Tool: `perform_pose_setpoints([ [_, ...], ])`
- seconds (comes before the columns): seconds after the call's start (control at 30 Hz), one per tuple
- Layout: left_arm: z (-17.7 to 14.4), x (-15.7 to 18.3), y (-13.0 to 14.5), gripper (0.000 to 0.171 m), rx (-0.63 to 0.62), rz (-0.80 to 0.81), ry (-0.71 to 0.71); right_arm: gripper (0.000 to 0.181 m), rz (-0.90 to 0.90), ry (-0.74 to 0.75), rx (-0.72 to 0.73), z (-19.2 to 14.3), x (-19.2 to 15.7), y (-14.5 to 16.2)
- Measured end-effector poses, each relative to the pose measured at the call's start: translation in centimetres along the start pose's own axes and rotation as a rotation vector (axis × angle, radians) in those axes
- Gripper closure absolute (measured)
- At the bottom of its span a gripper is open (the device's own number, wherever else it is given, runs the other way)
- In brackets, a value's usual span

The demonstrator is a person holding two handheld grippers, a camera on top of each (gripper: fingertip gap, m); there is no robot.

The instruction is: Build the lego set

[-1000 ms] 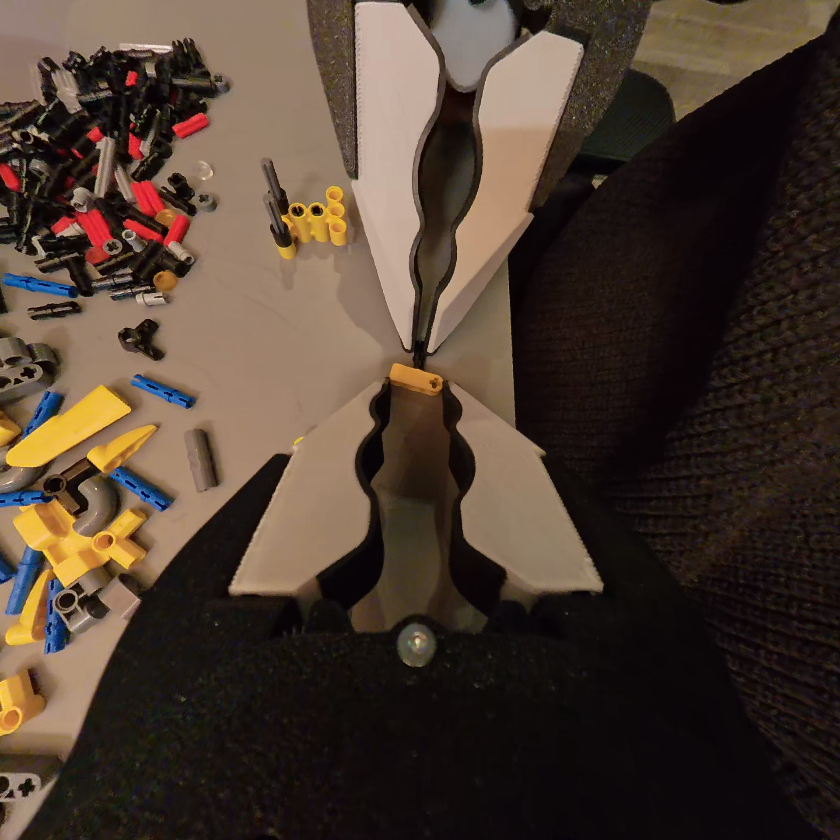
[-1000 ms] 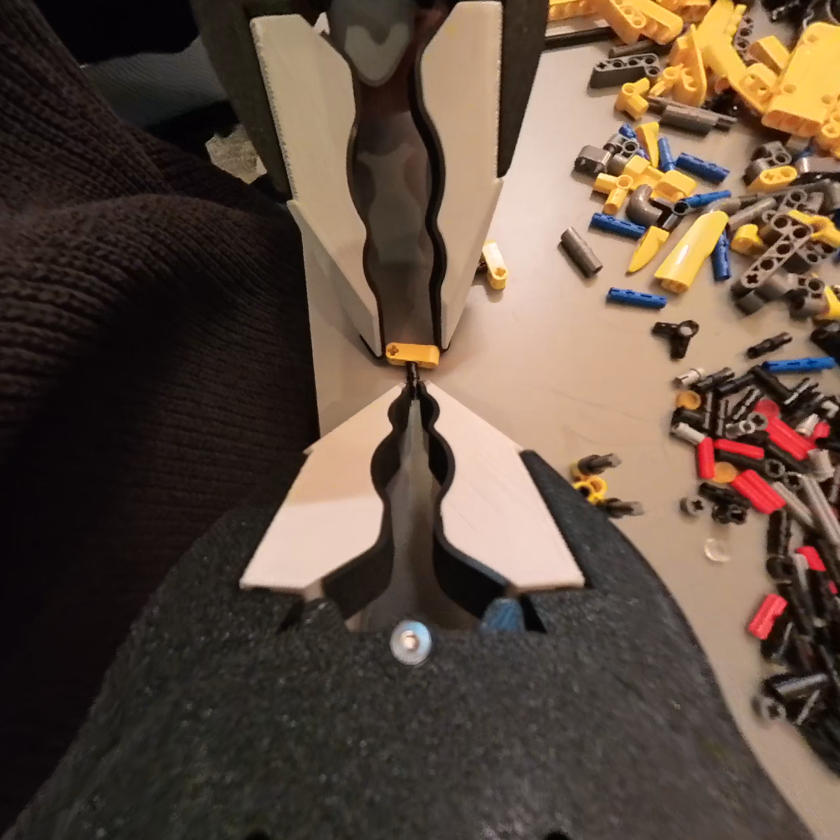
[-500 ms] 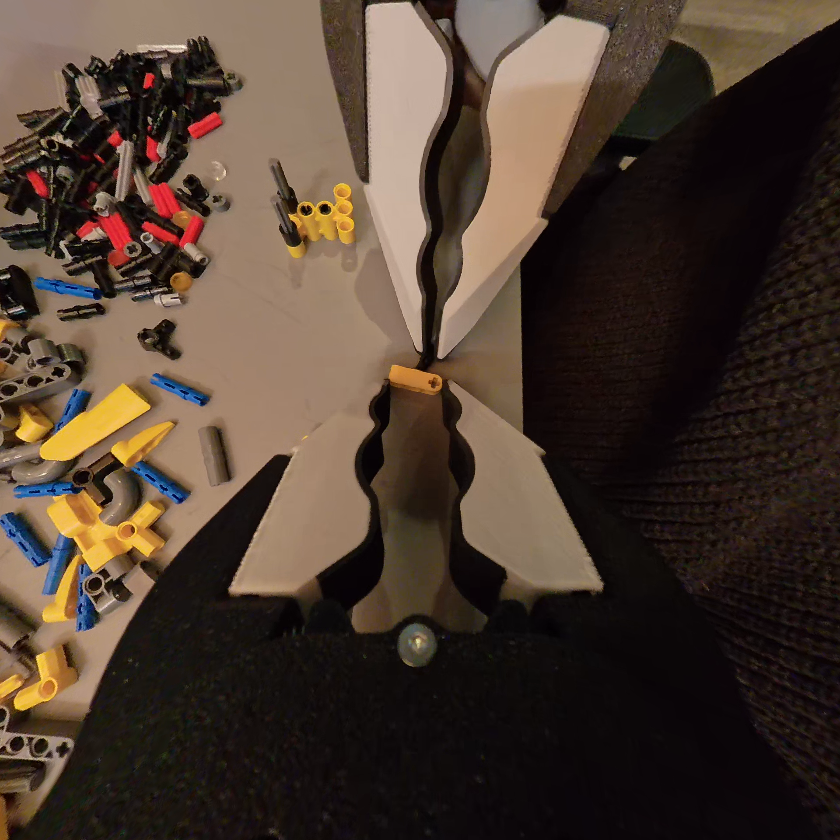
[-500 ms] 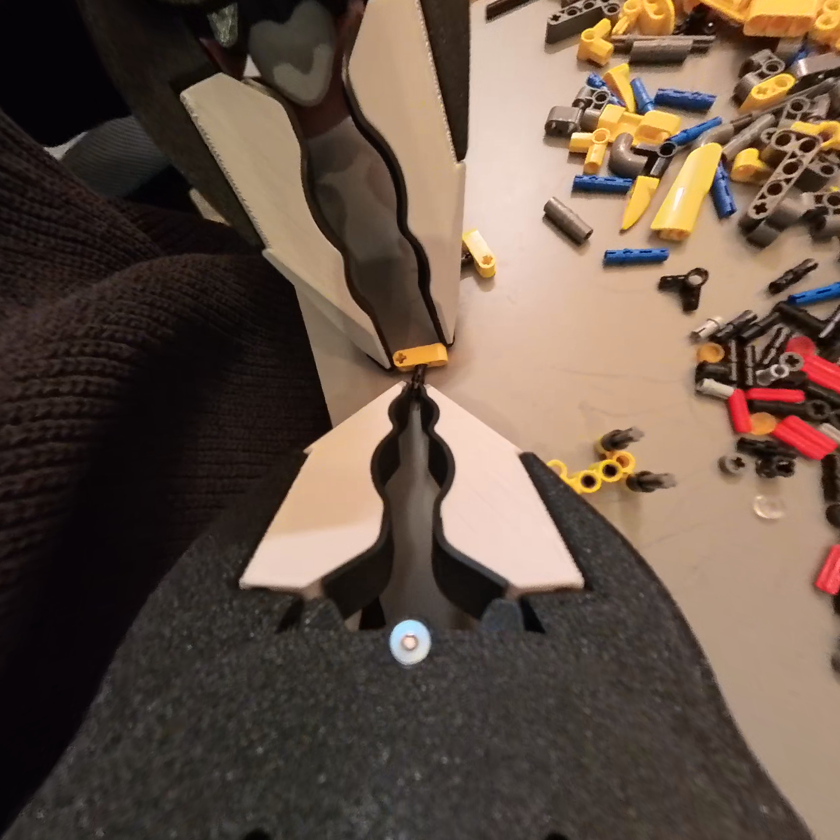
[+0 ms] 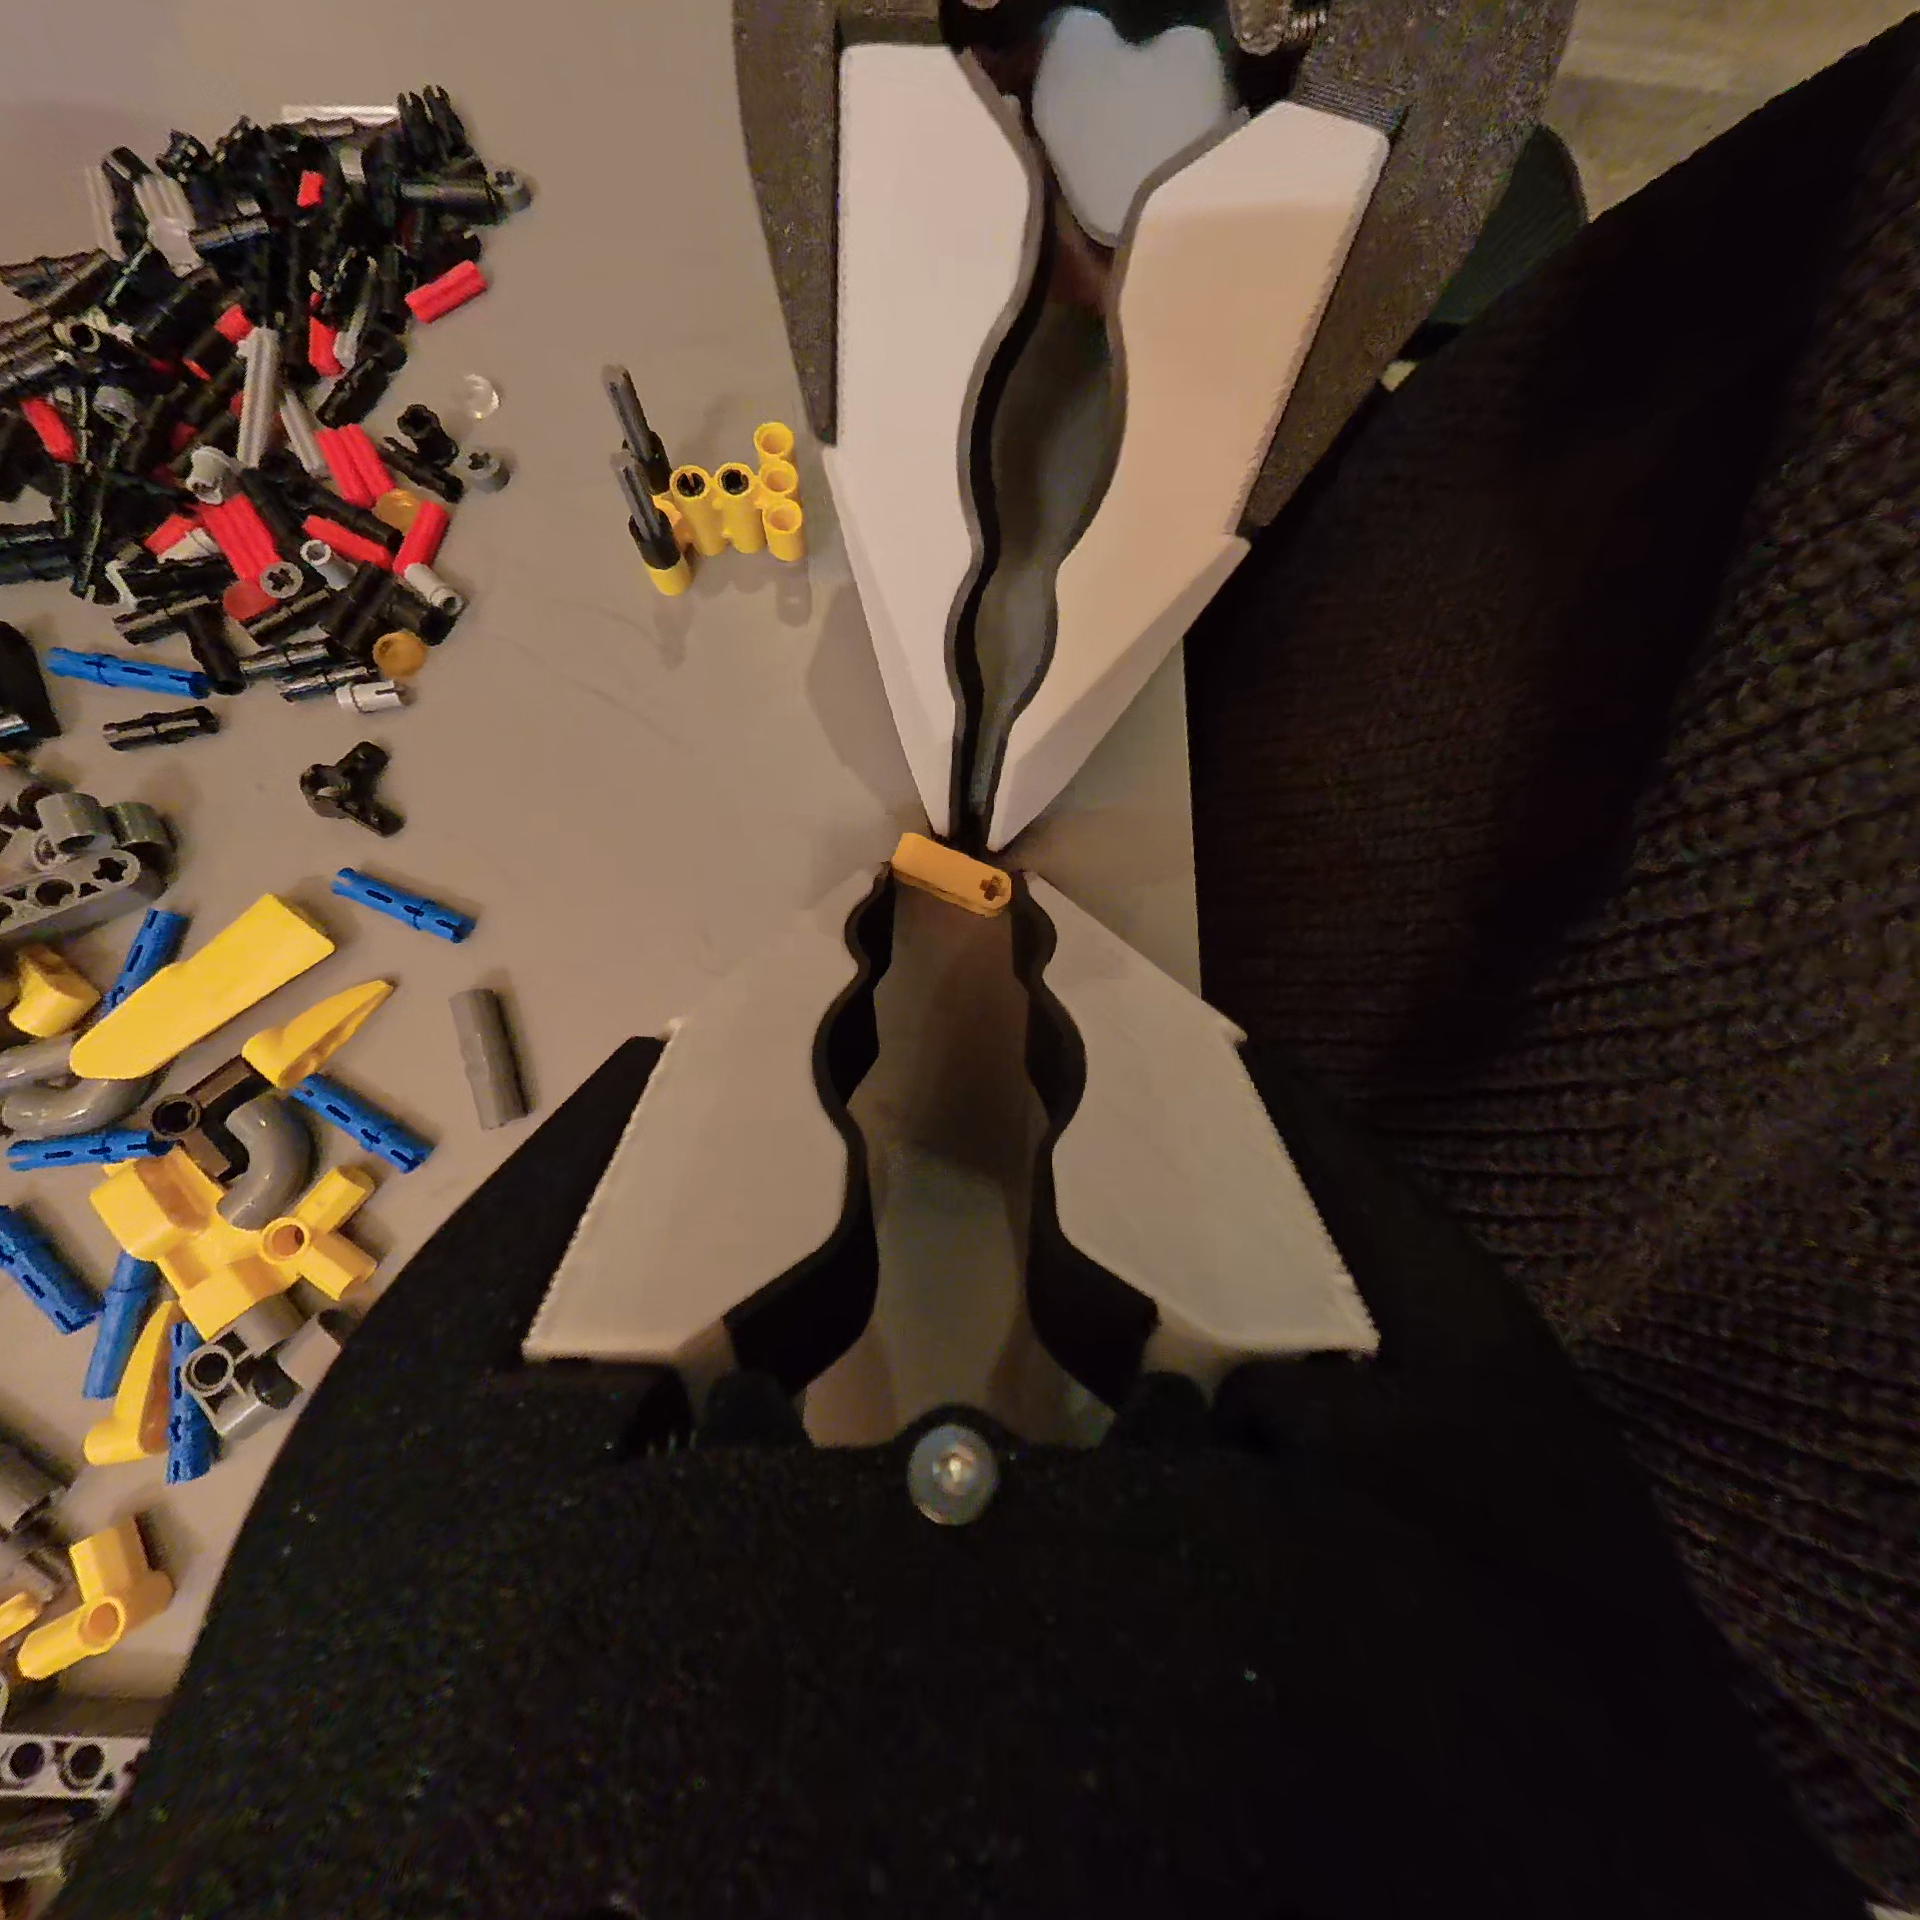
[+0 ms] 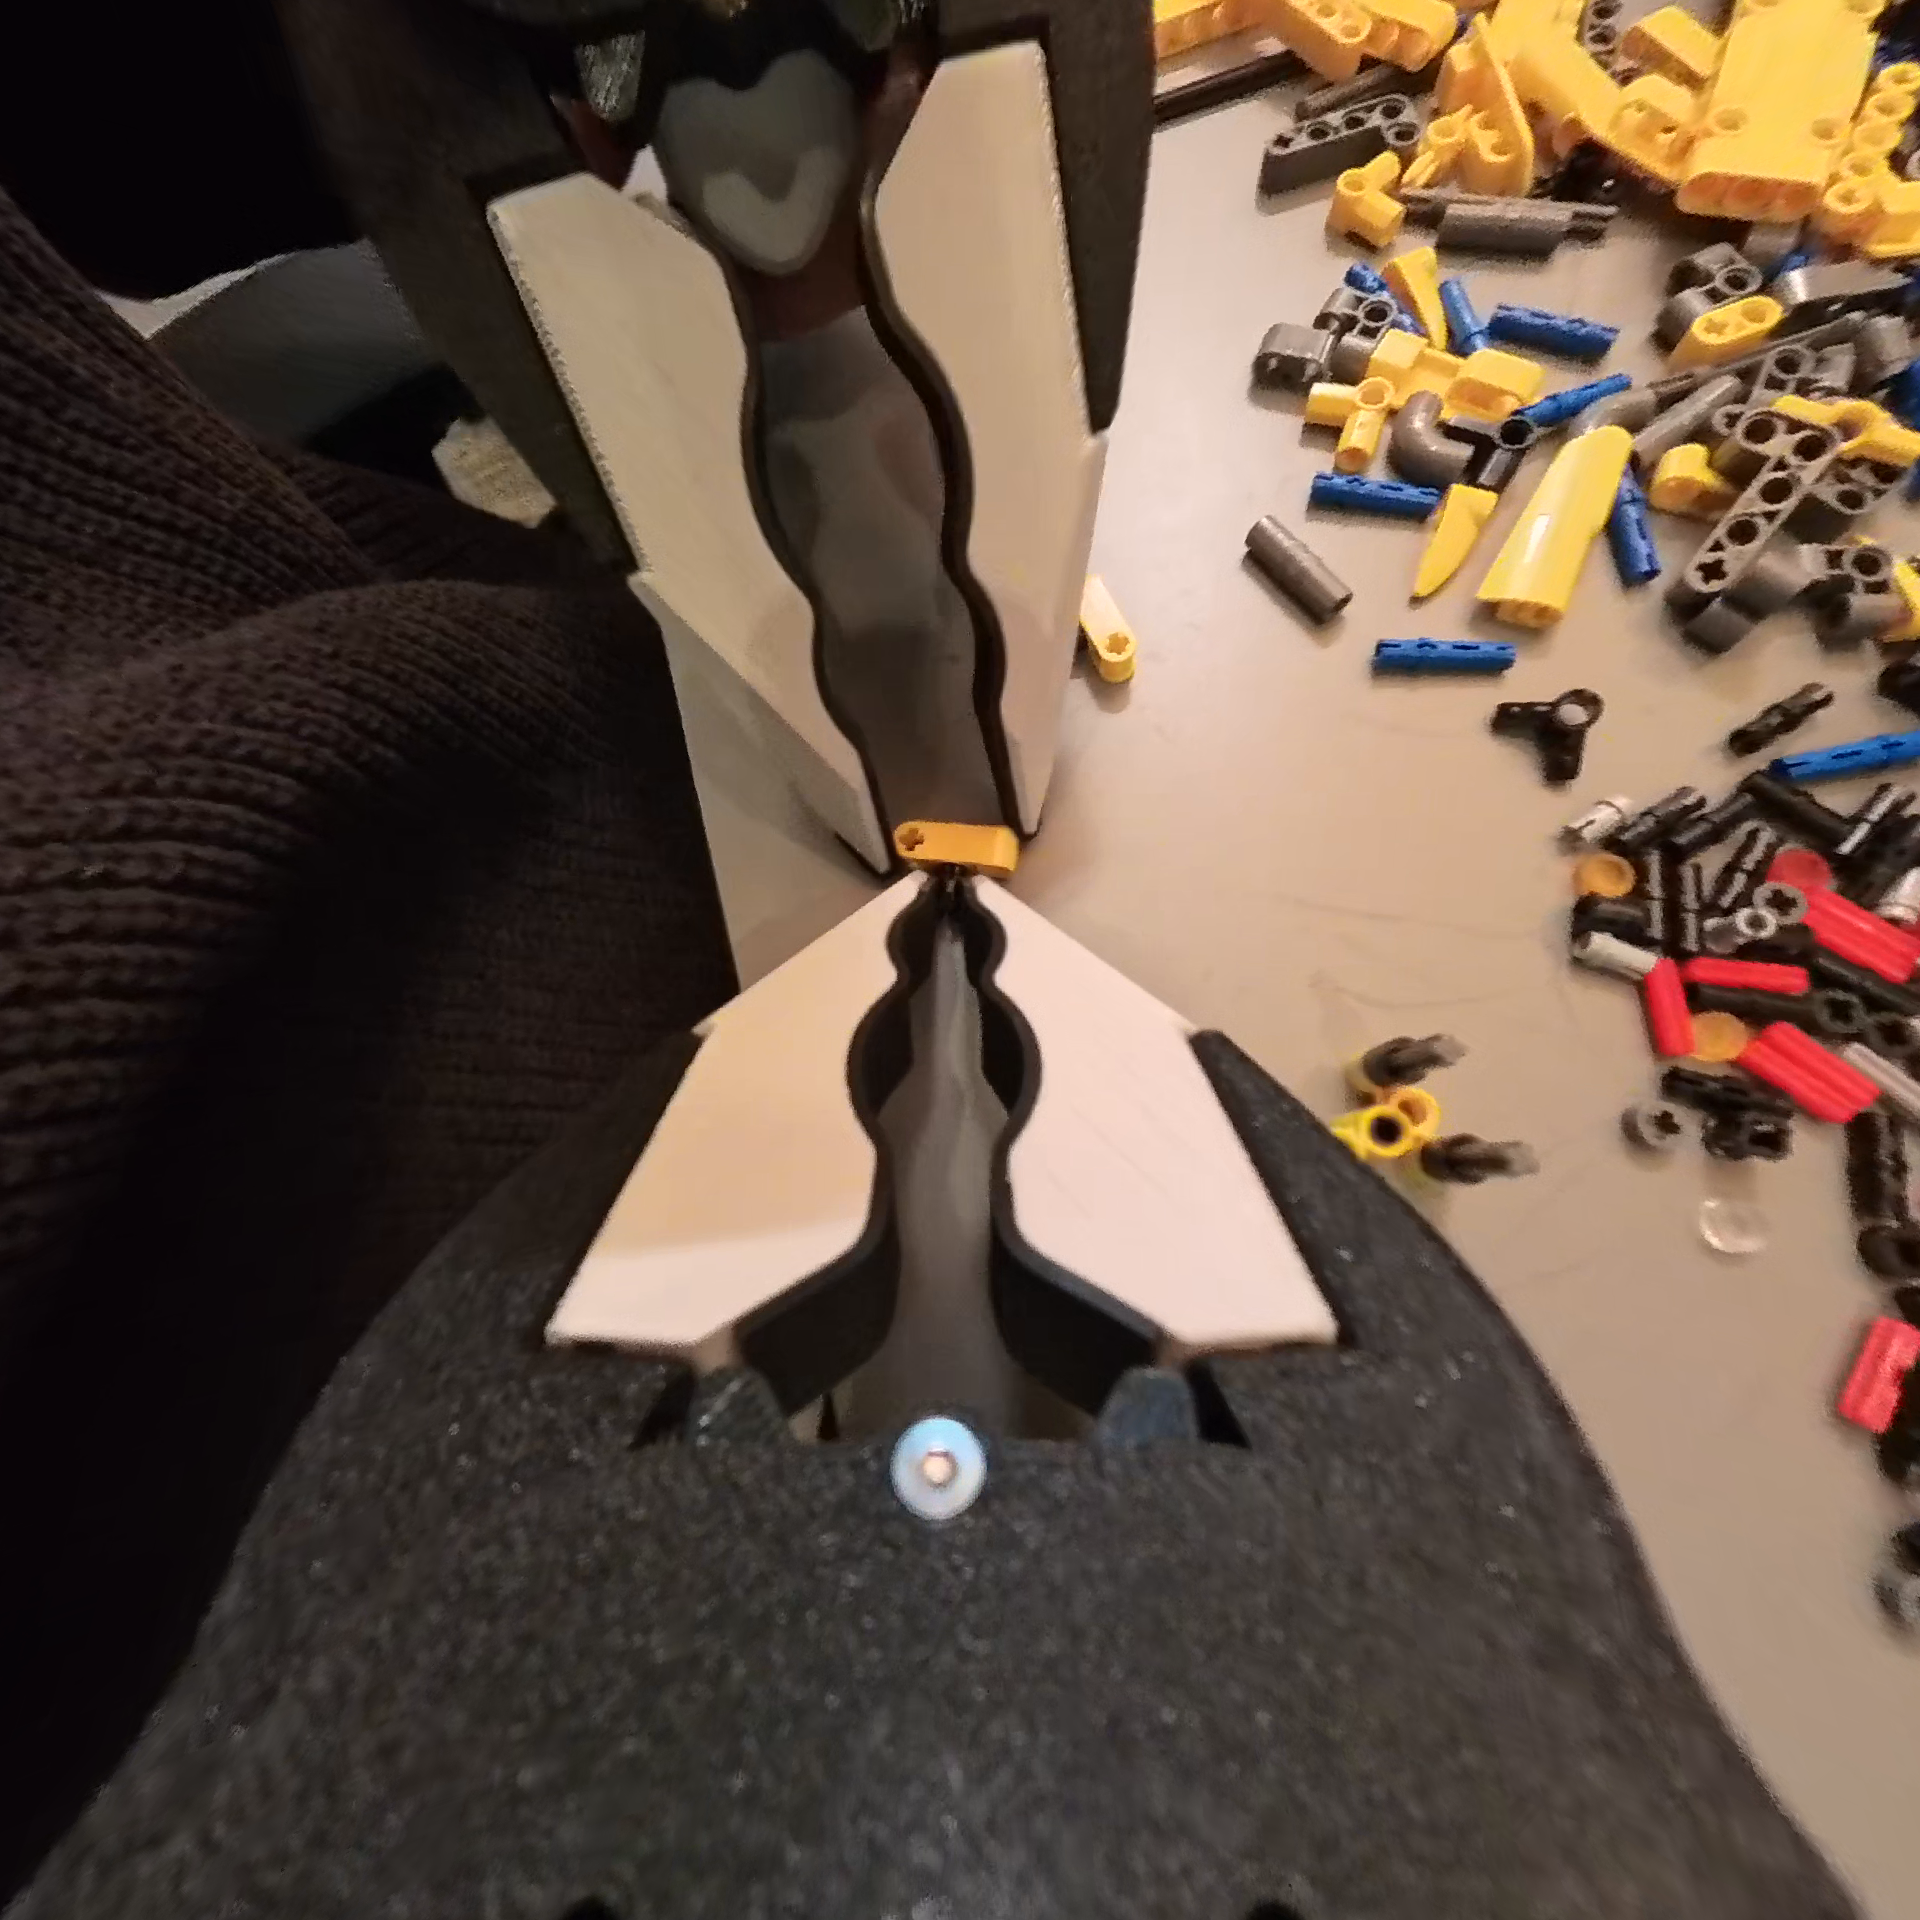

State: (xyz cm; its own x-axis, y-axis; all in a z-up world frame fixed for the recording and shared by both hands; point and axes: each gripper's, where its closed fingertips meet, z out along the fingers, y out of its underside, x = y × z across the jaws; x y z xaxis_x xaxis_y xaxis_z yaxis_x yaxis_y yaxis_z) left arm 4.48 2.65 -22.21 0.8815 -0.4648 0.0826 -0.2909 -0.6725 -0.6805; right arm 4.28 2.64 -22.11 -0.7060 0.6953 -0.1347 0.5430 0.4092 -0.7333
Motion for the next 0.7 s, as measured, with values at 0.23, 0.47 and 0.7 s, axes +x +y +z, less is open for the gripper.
perform_pose_setpoints([
  [0.23,0.0,0.0,-0.1,0.150,0.027,-0.028,-0.002,0.176,0.022,0.064,0.027,-0.7,0.1,0.4],
  [0.47,0.0,0.0,-0.2,0.149,0.031,-0.046,-0.021,0.181,0.061,0.054,0.052,-0.8,0.1,0.2],
  [0.7,-0.4,-0.1,-0.1,0.148,0.056,-0.079,-0.049,0.180,0.073,0.111,0.107,-2.0,0.7,-0.3],
])
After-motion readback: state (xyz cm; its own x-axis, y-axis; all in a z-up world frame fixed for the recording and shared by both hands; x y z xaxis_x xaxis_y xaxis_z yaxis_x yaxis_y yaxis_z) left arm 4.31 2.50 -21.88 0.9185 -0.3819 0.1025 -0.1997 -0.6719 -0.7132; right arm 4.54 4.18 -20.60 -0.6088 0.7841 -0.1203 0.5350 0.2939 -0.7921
